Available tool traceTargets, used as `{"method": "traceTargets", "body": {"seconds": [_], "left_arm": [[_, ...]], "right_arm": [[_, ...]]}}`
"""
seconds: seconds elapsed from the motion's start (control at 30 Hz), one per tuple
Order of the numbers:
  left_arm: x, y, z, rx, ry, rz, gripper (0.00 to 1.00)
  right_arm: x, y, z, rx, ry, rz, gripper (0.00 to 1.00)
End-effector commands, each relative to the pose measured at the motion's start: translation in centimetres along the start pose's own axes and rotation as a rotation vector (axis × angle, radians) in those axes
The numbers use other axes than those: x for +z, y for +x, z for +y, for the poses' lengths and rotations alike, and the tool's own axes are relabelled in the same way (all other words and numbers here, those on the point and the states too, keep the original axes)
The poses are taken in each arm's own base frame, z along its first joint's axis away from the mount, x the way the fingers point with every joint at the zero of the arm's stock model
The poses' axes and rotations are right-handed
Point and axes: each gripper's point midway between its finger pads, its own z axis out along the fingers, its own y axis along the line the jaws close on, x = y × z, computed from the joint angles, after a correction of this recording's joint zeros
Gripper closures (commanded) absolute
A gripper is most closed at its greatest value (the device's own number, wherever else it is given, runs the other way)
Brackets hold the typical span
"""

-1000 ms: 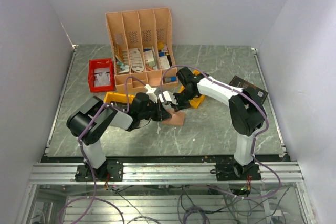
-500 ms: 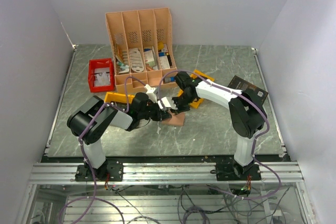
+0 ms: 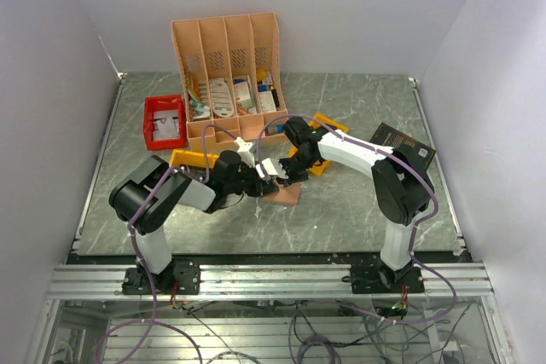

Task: Put the credit cards into the card holder
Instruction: Close the card holder at the center of the board.

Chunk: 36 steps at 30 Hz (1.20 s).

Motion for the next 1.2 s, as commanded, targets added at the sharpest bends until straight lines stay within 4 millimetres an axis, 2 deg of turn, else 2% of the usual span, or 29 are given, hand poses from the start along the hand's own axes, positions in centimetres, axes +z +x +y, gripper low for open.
{"method": "traceTargets", "body": {"seconds": [0.0,0.43,0.8,1.17], "left_arm": [[-0.5,2.4,2.9,-0.026,-0.094,0.058,0.93],[-0.4,2.4,3.0,-0.027,-0.094,0.059,0.93],[-0.4,2.4,3.0,-0.027,-0.093,0.061,0.93],[-0.5,2.5,3.0,-0.032,-0.091,0.06,0.93]], "right_arm": [[-0.5,-1.4,1.1,0.016,-0.037,-0.041,1.0],[0.1,-1.0,2.4,0.009,-0.068,-0.018,1.0],[1.1,0.5,3.7,0.0,-0.088,0.052,1.0],[1.7,0.6,3.2,0.008,-0.059,0.093,1.0]]}}
